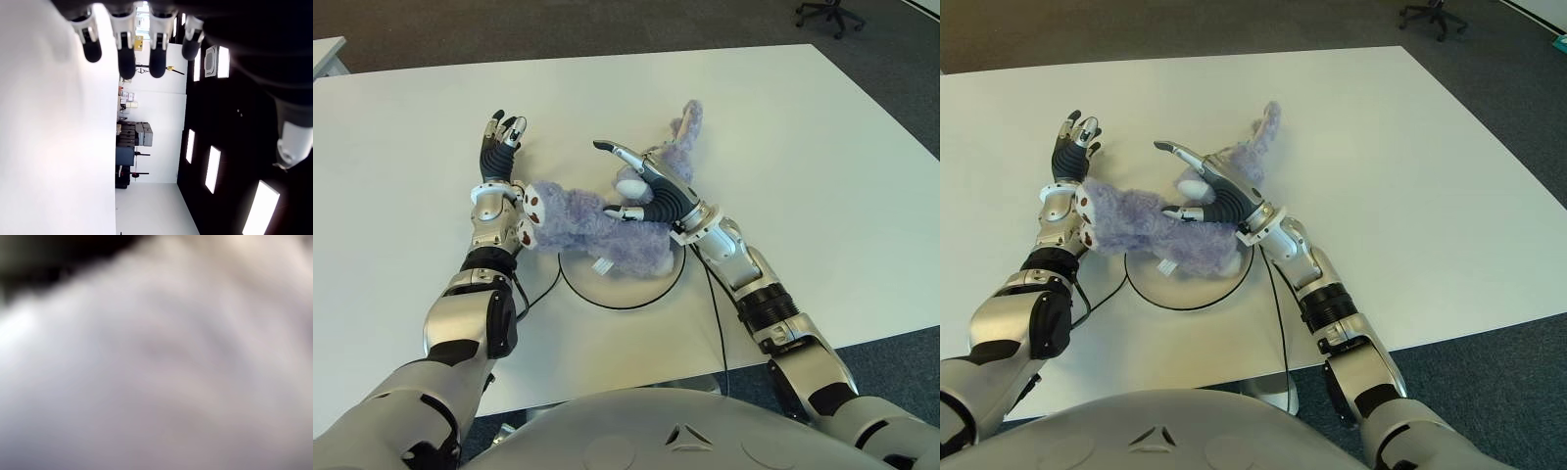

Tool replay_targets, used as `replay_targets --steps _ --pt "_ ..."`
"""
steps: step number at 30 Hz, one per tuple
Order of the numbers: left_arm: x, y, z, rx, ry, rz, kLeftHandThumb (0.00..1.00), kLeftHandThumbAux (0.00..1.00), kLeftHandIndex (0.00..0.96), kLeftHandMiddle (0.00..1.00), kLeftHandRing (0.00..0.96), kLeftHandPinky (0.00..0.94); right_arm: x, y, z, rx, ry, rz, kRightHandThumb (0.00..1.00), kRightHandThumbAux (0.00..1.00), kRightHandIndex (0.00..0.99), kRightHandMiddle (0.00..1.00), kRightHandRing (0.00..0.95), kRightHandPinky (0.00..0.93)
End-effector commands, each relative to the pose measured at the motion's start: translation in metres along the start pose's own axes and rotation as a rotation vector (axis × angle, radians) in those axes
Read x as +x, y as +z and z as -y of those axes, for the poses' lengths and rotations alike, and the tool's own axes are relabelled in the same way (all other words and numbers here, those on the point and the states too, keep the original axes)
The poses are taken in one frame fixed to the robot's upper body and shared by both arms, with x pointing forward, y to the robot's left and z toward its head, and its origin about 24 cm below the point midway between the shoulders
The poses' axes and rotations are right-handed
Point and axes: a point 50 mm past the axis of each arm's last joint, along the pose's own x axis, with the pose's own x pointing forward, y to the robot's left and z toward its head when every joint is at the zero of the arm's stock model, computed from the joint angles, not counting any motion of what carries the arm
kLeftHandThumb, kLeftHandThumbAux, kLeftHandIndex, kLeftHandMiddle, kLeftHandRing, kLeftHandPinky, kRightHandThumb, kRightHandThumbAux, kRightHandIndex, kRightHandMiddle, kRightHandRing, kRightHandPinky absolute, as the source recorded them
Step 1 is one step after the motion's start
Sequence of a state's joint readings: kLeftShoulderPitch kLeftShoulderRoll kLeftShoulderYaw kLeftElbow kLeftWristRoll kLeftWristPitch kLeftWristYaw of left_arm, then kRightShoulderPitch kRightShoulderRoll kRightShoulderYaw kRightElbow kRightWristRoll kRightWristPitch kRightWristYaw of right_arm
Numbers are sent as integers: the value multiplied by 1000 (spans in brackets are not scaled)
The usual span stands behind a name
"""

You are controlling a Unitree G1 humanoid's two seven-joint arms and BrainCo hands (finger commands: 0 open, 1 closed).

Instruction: Put the doll into the plate.

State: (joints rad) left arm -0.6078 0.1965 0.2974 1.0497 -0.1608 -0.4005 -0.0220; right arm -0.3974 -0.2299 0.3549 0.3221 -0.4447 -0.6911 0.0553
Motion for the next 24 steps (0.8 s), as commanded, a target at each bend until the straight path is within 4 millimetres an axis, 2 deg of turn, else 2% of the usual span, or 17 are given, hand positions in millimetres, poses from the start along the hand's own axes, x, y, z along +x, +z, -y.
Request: replay_targets --steps 1,7,10,13,15,17,24 --pt "-18 -35 -2 -18 10 -141 0 506 47 149 144 103 -14 -12 -20 -2 103 -100 261 363 0 0 0 0" --pt "-19 -35 -2 -23 12 -140 0 509 45 153 145 81 -14 -11 -20 -20 112 -104 255 338 0 0 0 0" --pt "-19 -35 -3 -23 13 -140 0 509 45 156 149 101 -14 -11 -20 -25 114 -106 255 325 0 0 0 0" --pt "-19 -35 -3 -23 15 -140 0 509 45 158 154 127 -14 -11 -20 -33 113 -107 254 316 0 0 0 0" --pt "-19 -35 -3 -23 17 -140 0 511 49 167 177 211 -15 -11 -21 -38 109 -107 250 308 0 0 0 0" --pt "-19 -35 -3 -23 17 -140 0 512 49 169 181 228 -15 -11 -21 -43 105 -106 249 307 0 0 0 0" --pt "-19 -35 -3 -23 17 -137 0 499 58 179 187 143 -15 -11 -21 -61 85 -95 248 278 0 0 0 0"
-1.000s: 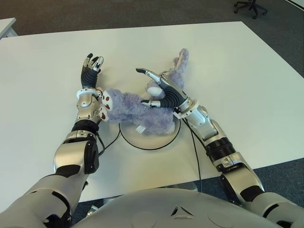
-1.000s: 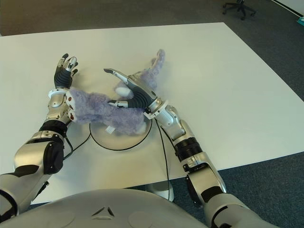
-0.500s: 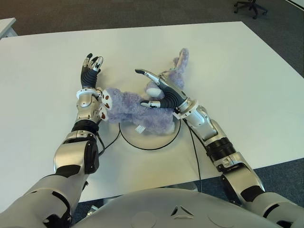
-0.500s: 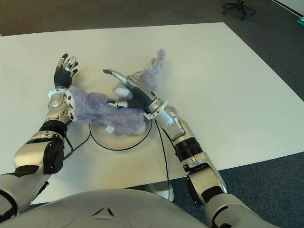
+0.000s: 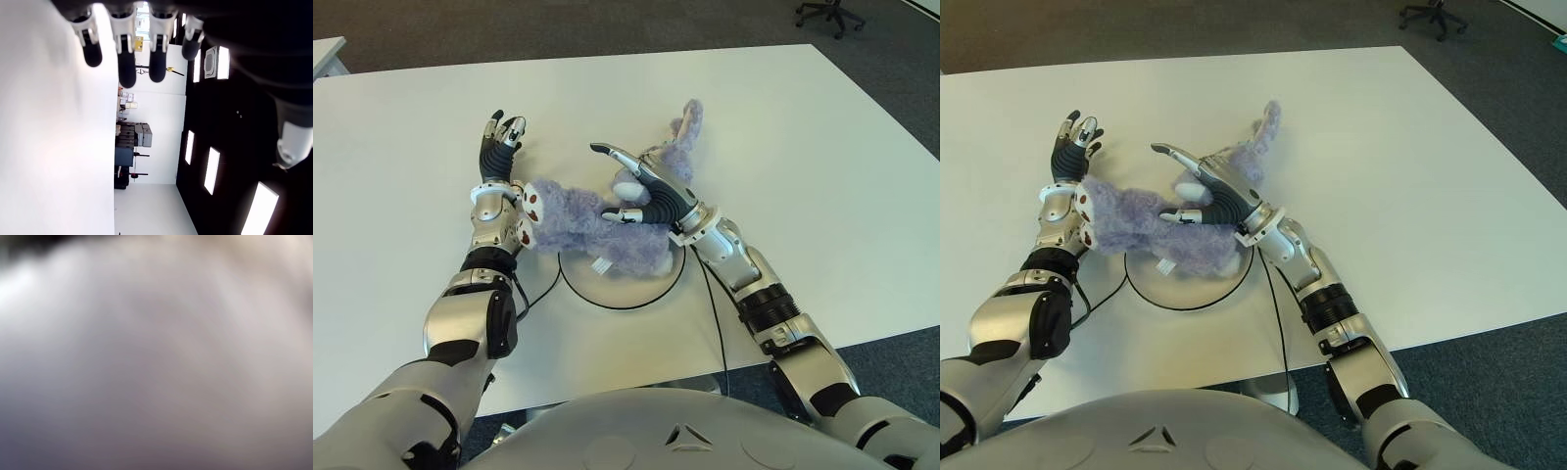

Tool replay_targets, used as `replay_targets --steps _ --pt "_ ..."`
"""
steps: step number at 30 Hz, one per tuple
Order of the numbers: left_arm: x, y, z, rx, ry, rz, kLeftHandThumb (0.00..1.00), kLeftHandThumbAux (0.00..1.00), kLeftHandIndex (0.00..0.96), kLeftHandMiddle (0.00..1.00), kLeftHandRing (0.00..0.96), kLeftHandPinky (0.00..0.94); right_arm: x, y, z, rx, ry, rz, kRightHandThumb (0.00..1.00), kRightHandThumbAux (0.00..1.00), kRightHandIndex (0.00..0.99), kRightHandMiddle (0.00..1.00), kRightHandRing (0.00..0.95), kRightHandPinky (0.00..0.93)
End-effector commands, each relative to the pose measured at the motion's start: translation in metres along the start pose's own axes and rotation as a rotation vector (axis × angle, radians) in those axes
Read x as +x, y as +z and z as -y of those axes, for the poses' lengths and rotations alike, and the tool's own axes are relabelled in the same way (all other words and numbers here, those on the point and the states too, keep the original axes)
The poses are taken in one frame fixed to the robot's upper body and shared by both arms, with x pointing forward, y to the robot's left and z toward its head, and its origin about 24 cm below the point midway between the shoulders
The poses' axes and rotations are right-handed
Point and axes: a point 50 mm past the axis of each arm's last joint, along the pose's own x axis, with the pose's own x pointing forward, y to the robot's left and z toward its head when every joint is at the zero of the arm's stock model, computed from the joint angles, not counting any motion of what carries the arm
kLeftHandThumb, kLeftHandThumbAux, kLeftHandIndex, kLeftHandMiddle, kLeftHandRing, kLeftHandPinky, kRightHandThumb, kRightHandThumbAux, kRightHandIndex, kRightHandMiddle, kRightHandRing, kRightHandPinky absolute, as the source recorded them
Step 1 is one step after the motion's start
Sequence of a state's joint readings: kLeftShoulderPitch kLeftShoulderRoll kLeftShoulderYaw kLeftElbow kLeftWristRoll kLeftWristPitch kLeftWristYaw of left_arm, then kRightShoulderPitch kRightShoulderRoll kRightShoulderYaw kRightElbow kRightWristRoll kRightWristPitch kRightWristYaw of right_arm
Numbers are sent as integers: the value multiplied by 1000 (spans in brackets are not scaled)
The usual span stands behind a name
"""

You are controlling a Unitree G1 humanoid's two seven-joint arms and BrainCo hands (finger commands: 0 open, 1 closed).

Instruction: Put the doll into the plate.

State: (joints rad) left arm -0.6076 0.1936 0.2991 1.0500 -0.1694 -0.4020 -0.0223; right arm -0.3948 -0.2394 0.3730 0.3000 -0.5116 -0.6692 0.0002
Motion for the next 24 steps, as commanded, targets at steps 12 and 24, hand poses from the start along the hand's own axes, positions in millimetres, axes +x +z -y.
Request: replay_targets --steps 12,24 --pt "-19 -35 -3 -9 12 -134 0 504 61 163 166 131 -16 -11 -21 -19 88 -86 250 236 0 0 0 0" --pt "-19 -35 -3 -3 12 -135 0 503 70 160 166 219 -17 -11 -22 -30 119 -88 251 214 0 0 0 0"
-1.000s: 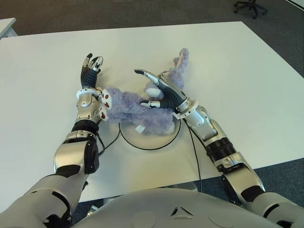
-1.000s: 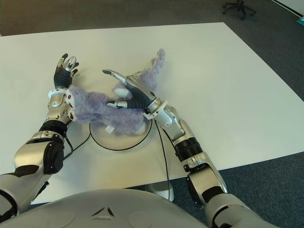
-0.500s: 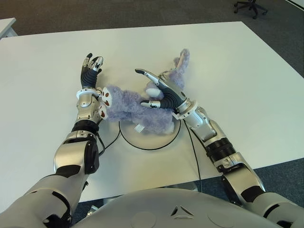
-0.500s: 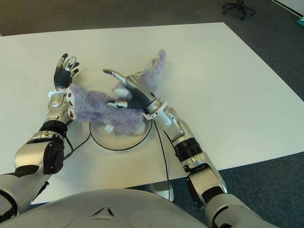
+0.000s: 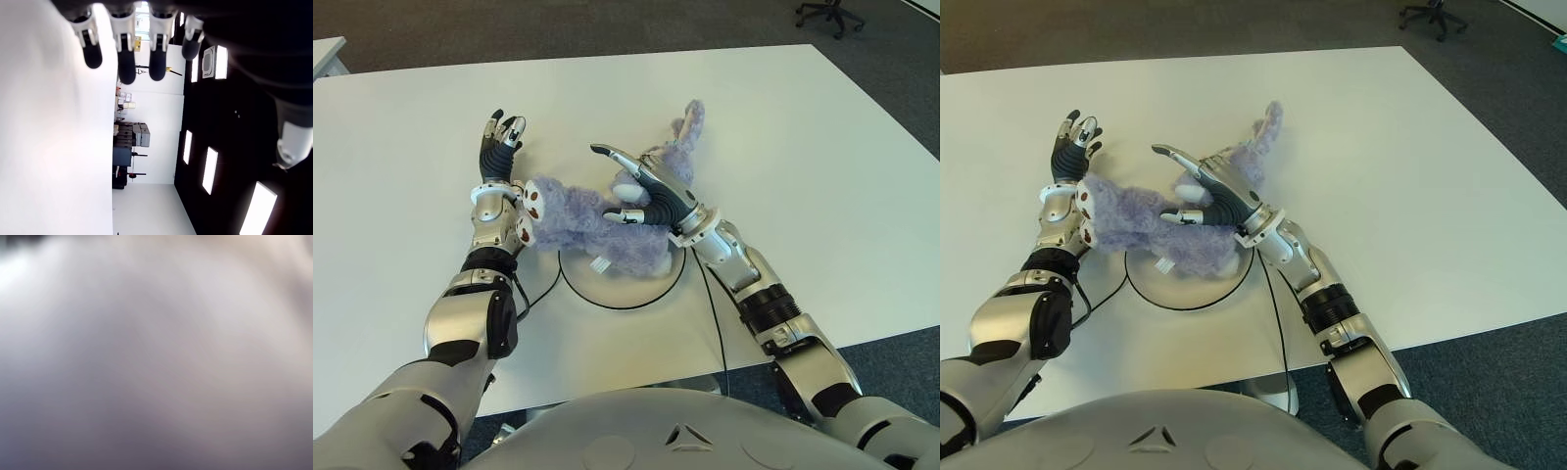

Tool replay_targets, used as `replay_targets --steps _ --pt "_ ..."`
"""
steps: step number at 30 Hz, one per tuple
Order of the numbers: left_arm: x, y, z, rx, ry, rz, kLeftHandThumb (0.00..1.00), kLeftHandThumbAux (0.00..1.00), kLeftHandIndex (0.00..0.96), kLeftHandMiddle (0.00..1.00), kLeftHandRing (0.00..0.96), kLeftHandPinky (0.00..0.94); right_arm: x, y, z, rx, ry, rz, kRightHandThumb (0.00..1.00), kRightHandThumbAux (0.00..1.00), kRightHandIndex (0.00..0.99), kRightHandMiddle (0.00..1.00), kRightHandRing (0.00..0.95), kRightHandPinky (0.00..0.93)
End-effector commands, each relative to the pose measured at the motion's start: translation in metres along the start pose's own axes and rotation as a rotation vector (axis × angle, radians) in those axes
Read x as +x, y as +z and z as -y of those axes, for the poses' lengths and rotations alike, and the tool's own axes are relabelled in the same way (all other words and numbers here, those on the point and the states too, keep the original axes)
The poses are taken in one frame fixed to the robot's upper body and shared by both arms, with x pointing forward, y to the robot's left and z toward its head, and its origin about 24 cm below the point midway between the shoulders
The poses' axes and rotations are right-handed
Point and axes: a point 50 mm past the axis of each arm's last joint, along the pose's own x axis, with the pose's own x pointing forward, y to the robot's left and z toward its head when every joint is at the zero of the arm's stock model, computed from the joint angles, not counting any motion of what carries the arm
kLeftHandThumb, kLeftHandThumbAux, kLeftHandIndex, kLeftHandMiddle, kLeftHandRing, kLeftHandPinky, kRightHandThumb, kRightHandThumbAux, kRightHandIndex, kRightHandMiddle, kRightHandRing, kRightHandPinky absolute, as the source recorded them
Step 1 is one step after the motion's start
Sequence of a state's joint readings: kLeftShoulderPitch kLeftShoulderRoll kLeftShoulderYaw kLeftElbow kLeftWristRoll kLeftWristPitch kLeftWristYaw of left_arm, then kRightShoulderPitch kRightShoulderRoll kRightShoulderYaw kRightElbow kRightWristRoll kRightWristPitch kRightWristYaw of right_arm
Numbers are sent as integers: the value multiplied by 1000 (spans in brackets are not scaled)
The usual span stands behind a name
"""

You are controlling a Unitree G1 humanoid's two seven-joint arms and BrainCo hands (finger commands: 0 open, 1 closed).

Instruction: Put the doll into the plate.

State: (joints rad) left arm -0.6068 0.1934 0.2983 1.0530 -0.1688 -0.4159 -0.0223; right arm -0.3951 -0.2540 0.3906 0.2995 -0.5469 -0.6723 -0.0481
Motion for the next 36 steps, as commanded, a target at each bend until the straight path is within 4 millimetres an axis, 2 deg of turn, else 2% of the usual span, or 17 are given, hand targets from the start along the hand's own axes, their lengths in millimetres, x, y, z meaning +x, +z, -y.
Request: replay_targets --steps 1,4,15,20,25,30,31,36 --pt "-19 -35 -3 -3 12 -145 0 503 70 160 166 222 -16 -10 -20 4 125 -91 251 213 0 0 0 0" --pt "-19 -36 -3 -1 11 -143 0 504 69 161 174 192 -16 -9 -18 3 127 -88 241 212 0 0 0 0" --pt "-19 -36 -3 -9 13 -148 0 510 58 172 188 199 -16 -2 -6 -13 95 -55 177 221 0 0 0 0" --pt "-20 -36 -3 -13 14 -149 0 515 66 177 197 258 -16 1 -2 -23 81 -43 159 222 0 0 0 0" --pt "-20 -36 -3 -17 14 -149 0 523 66 178 203 232 -15 2 1 -29 75 -35 145 223 0 0 0 0" --pt "-20 -36 -3 -21 14 -146 0 527 59 170 188 163 -13 4 7 -33 65 -20 135 225 0 0 0 0" --pt "-20 -36 -3 -22 13 -146 0 522 54 163 172 122 -13 4 9 -34 61 -16 136 226 0 0 0 0" --pt "-20 -36 -3 -25 15 -142 0 517 44 159 158 123 -12 6 15 -38 28 -3 138 224 0 0 0 0"
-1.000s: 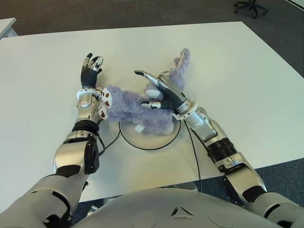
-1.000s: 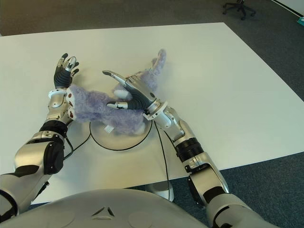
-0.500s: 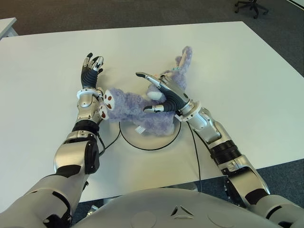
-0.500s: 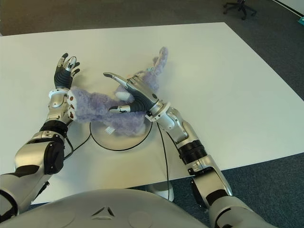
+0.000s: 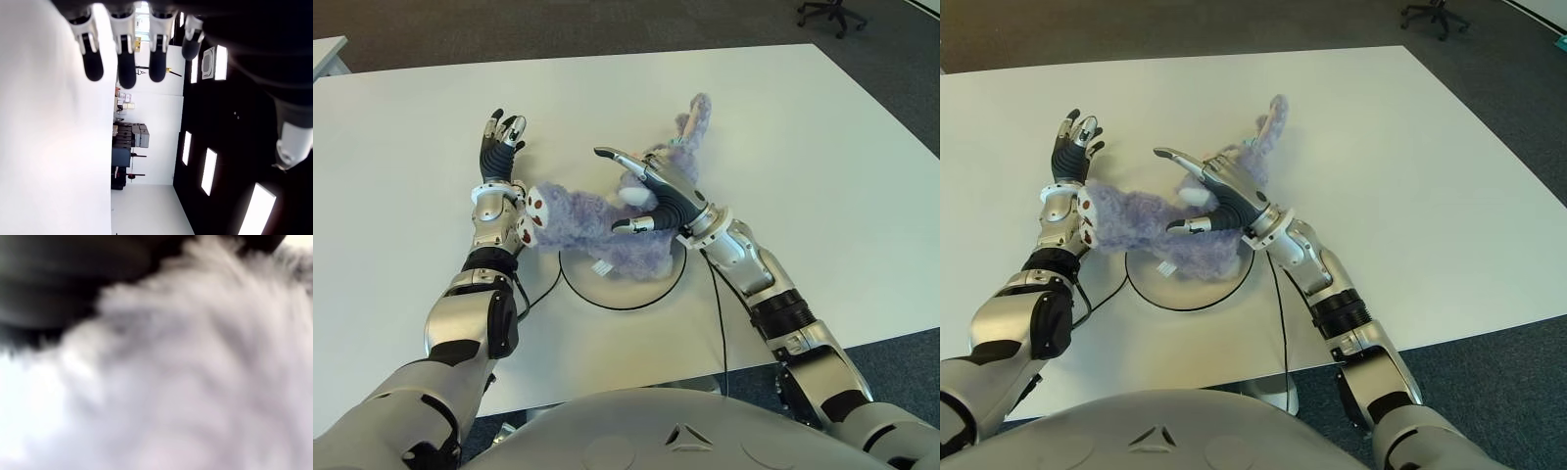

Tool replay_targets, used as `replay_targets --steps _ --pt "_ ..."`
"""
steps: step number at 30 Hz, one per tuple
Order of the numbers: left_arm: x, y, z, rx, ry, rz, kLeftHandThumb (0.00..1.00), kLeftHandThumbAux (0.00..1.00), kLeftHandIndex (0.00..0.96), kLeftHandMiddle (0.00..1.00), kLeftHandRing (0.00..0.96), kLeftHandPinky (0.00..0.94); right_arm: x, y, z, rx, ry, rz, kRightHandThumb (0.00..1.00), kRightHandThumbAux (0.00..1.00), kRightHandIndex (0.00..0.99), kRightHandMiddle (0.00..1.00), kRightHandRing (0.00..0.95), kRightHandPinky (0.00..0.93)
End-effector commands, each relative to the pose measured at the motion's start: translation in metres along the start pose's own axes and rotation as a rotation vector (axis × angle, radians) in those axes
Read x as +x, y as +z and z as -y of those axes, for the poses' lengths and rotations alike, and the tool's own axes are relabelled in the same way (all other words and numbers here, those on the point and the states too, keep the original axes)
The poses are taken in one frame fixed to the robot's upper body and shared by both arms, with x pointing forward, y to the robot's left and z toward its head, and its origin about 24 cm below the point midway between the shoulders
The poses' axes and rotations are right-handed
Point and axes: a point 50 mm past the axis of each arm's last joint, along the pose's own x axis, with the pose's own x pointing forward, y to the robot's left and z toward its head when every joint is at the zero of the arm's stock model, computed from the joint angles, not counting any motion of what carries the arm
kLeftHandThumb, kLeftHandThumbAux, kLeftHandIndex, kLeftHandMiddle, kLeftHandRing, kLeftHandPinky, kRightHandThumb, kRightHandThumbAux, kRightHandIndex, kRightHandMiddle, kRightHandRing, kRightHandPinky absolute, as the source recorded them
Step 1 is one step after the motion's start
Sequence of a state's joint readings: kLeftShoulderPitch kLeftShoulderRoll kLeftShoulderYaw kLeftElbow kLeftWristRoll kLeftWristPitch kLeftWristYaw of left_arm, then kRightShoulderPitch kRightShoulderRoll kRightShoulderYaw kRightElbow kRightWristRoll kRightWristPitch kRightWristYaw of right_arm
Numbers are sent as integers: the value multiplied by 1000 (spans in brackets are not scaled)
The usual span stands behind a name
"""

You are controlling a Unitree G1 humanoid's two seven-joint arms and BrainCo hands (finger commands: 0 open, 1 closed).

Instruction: Put the doll into the plate.

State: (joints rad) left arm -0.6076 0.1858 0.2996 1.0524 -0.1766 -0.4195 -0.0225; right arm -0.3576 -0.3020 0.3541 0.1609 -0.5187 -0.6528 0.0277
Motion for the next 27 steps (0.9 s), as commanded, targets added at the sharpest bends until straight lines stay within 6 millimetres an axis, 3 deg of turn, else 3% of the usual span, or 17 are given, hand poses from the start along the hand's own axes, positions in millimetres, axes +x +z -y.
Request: replay_targets --steps 1,11,17,23,27 --pt "-20 -36 -5 -11 16 -144 0 516 40 159 158 120 -6 -4 -3 6 16 -35 134 223 0 0 0 0" --pt "-20 -35 -5 -23 18 -135 0 517 30 182 193 186 -4 -4 7 -31 -31 -16 91 225 0 0 0 0" --pt "-19 -35 -5 -32 20 -136 0 532 48 203 234 294 -4 -5 11 -28 -58 -10 90 244 0 0 0 0" --pt "-19 -35 -5 -34 22 -136 0 537 64 211 252 285 -4 -6 15 -19 -73 -7 95 250 0 0 0 0" --pt "-19 -35 -4 -32 22 -135 0 530 73 211 241 206 -3 -6 17 -15 -76 -6 95 252 0 0 0 0"
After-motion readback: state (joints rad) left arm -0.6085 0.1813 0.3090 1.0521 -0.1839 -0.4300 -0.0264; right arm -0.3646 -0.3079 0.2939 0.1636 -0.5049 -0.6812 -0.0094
